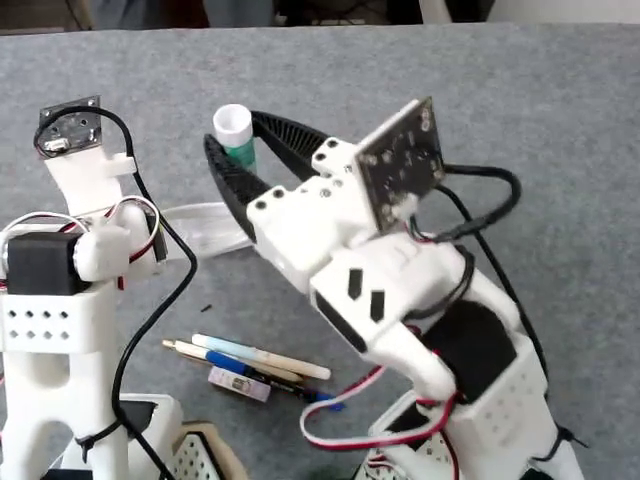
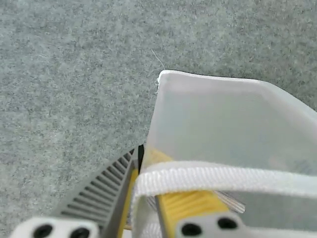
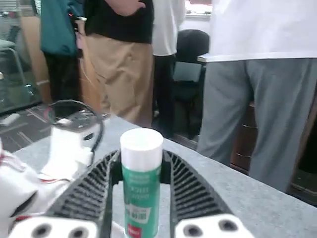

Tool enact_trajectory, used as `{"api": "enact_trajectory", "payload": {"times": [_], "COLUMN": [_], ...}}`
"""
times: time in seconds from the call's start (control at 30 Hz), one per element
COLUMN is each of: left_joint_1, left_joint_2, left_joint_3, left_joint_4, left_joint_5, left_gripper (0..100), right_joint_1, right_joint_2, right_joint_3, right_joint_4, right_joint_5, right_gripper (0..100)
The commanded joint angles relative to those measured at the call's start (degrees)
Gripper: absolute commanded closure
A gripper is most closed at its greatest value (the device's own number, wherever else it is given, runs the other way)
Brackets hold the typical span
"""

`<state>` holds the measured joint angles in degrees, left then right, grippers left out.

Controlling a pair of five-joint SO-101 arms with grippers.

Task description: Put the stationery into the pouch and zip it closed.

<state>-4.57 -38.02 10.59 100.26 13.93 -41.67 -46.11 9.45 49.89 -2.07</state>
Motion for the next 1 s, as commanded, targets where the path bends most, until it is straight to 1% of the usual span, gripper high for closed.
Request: {"api": "enact_trajectory", "payload": {"times": [0.0, 0.1, 0.23, 0.27, 0.37, 0.4, 0.57, 0.8, 0.9, 0.97], "left_joint_1": [-0.7, -0.6, -0.6, -0.6, -0.6, -0.6, -0.5, -0.8, -0.9, -0.9], "left_joint_2": [0.4, 0.4, 0.3, 0.3, 0.3, 0.3, 0.3, 0.3, 0.3, 0.3], "left_joint_3": [-0.3, -0.5, -0.4, -0.4, -0.4, -0.4, -0.5, -0.1, -0.1, -0.1], "left_joint_4": [-1.1, -1.1, -1.1, -1.1, -1.2, -1.2, -1.2, -1.2, -1.2, -1.2], "left_joint_5": [0.5, 0.5, 0.5, 0.5, 0.6, 0.6, 0.6, 0.6, 0.6, 0.6], "left_gripper": [97, 97, 97, 97, 97, 97, 97, 97, 97, 97], "right_joint_1": [-1.4, -1.4, -1.4, -1.4, -1.4, -1.4, -1.1, -0.2, -0.1, -0.1], "right_joint_2": [0.0, 0.0, -0.1, -0.1, 0.0, 0.0, -0.3, -0.5, -0.5, -0.5], "right_joint_3": [-2.9, 0.3, 6.9, 7.8, 9.2, 9.8, 15.3, 16.9, 16.8, 16.5], "right_joint_4": [0.7, -0.3, -4.5, -5.3, -5.7, -6.0, -9.6, -10.8, -9.8, -7.7], "right_joint_5": [-1.0, -1.1, -1.1, -2.2, -9.5, -10.8, -7.8, -7.7, -6.8, -5.2], "right_gripper": [98.6, 98.6, 98.6, 98.6, 98.6, 98.6, 98.5, 97.9, 91.2, 89.1]}}
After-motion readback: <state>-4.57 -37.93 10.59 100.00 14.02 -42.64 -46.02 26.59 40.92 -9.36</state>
